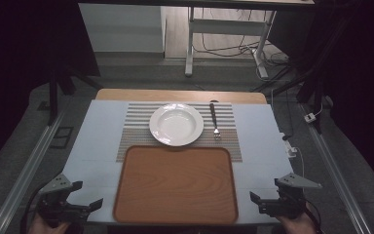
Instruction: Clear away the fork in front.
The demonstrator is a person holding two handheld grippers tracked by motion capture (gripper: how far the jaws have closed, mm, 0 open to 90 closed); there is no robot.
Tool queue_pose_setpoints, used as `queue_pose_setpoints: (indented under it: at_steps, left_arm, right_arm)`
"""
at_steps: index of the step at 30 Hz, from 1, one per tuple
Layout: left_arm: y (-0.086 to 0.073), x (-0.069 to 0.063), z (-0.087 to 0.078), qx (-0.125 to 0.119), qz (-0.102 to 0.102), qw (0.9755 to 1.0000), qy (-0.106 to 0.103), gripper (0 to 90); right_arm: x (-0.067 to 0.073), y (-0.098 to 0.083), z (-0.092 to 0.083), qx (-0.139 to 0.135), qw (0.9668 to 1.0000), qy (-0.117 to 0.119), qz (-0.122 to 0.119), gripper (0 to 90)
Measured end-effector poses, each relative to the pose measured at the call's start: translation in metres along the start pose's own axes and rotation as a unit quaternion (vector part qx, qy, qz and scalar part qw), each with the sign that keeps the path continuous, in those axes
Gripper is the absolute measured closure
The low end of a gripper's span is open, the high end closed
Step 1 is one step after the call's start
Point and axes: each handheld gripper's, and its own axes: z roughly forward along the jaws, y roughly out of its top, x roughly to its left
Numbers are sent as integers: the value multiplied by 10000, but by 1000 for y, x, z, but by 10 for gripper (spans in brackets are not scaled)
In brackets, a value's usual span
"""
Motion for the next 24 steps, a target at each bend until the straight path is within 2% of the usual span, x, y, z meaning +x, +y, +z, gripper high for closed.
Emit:
queue_pose_setpoints:
  at_steps: [7, 11, 18, 24]
  left_arm:
    - [0, -2, 1, 36, 93, 10000, 2, 0]
    - [1, -4, 1, 61, 133, 9998, 98, 0]
    - [0, -3, 0, -21, 91, 9998, 164, 0]
    - [1, -3, 1, 30, 99, 9998, 162, 0]
  right_arm:
    - [0, 0, 1, 55, 9999, 123, -70, 0]
    - [0, 1, 1, 87, 9998, 160, -64, 0]
    - [0, 1, 3, 133, 9997, 179, -38, 0]
    - [1, 2, 3, 179, 9996, 183, -82, 0]
